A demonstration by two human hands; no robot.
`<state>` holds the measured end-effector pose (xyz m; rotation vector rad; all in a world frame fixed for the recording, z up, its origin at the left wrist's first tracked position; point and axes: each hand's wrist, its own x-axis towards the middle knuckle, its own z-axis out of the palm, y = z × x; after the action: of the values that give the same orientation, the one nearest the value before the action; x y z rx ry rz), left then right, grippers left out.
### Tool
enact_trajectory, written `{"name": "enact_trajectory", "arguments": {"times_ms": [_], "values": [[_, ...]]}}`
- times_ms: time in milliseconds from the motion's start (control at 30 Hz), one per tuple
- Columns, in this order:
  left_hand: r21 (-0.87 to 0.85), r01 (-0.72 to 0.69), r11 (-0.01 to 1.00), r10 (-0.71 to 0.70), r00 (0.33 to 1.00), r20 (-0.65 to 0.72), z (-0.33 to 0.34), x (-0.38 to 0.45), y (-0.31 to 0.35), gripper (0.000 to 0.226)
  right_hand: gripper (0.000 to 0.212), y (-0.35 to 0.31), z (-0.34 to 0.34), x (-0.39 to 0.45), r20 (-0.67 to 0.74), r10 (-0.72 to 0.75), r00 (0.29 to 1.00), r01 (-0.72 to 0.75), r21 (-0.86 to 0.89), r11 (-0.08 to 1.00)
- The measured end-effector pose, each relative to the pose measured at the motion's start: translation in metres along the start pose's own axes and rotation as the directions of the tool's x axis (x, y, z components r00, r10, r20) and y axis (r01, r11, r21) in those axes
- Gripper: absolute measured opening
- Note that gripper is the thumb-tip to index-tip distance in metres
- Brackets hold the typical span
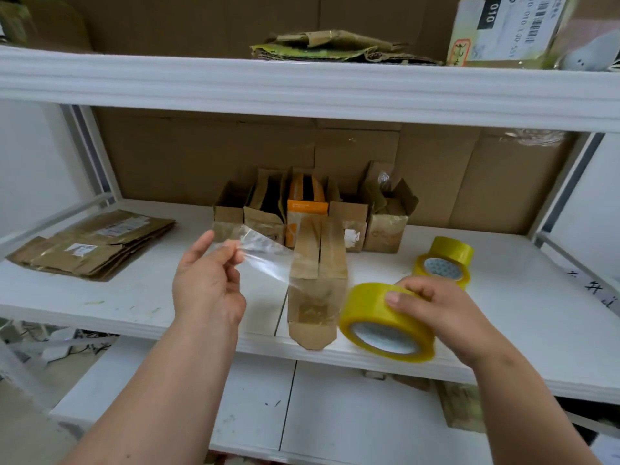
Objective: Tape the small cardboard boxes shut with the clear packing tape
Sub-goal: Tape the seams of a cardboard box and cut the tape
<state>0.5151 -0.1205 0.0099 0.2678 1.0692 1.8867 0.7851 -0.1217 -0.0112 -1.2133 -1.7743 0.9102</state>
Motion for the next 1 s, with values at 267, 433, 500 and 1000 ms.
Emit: {"name": "enact_trajectory", "arguments": {"times_ms": [267, 433, 500, 1000], "values": [[0.307, -0.226, 0.924, 0.251, 0.967, -0.044, 0.003, 0.006, -0.042, 0.032, 0.03, 0.009, -0.034, 0.037, -0.074, 0.142, 0.987, -0.147, -0.067, 0.987], [0.276, -0.214, 0.937, 0.266, 0.949, -0.168, 0.006, 0.018, -0.063, 0.032, 0.023, 0.017, -0.031, 0.064, -0.083, 0.22, 0.972, -0.229, -0.109, 0.967], [0.264, -0.217, 0.94, 0.276, 0.938, -0.212, 0.006, 0.021, -0.069, 0.031, 0.022, 0.02, -0.03, 0.071, -0.087, 0.231, 0.969, -0.24, -0.103, 0.965], [0.265, -0.216, 0.94, 0.294, 0.907, -0.303, 0.008, 0.037, -0.096, 0.028, 0.024, 0.04, -0.031, 0.1, -0.025, 0.291, 0.956, -0.289, -0.214, 0.933]]}}
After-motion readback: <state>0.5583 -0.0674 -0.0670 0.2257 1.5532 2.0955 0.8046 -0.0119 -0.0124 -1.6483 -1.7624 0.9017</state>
